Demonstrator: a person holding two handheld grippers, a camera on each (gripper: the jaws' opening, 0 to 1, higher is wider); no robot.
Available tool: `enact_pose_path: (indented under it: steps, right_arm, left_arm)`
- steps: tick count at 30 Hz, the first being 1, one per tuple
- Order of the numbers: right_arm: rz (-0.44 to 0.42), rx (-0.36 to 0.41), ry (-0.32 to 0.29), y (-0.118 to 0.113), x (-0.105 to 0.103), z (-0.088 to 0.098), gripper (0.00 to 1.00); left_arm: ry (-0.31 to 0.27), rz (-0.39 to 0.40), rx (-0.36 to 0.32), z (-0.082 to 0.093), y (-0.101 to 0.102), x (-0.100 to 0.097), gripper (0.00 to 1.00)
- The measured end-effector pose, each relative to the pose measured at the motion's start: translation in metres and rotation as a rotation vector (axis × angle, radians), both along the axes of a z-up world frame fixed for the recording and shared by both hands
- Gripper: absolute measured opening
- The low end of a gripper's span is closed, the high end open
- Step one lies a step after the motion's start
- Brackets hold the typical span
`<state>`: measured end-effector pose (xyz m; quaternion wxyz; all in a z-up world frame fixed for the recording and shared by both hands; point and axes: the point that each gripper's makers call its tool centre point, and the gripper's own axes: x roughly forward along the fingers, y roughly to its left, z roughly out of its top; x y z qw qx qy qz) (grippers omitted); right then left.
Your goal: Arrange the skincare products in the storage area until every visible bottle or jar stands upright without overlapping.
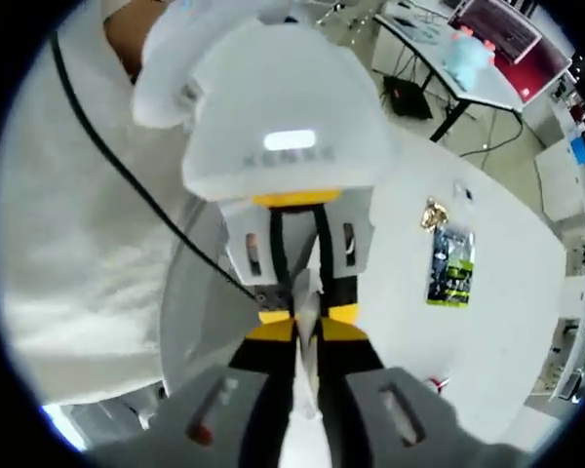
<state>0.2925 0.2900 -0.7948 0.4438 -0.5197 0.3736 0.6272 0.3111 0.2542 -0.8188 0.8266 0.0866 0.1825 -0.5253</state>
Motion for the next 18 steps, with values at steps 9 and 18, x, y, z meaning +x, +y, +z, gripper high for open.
enact_pose_path:
  steps: [9, 18]
  right_arm:
    - [0.013, 0.004, -0.002, 0.006, 0.027, -0.014, 0.05]
    - [0.063, 0.026, -0.006, 0.018, 0.054, -0.023, 0.04]
  left_arm:
    - [0.043, 0.066, -0.012, -0.016, 0.008, 0.028, 0.19]
    - [0.072, 0.249, 0.009, -0.033, 0.041, 0.055, 0.25]
